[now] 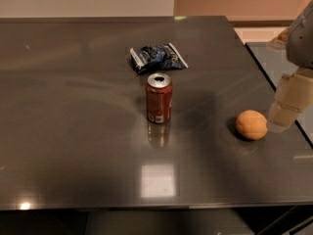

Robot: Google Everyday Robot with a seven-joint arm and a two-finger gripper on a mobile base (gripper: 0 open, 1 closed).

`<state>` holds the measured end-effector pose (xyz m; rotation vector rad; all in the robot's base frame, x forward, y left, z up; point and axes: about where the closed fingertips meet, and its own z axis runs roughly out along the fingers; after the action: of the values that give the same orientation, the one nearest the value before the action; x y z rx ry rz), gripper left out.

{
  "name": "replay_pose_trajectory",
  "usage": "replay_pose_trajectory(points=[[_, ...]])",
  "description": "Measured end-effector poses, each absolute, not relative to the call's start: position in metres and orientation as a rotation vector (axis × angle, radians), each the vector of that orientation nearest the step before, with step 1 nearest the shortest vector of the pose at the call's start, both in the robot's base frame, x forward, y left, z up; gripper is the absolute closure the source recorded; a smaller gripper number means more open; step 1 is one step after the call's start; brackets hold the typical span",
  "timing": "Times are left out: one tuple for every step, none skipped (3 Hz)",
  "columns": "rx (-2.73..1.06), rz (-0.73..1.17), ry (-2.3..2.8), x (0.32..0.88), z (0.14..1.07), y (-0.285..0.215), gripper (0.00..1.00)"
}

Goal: Move coke can near blue chip bag

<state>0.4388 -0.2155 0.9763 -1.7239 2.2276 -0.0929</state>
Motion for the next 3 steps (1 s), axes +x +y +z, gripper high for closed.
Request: replay_pose_trajectory(points=[[-1.709,0.002,2.149,0.45,0.98,-0.194,0.0],[-1.718,0.092,2.071,0.459,0.977,-0.168,0.0],[-1.724,0.162,2.008,0.472,0.969,-0.141,0.0]])
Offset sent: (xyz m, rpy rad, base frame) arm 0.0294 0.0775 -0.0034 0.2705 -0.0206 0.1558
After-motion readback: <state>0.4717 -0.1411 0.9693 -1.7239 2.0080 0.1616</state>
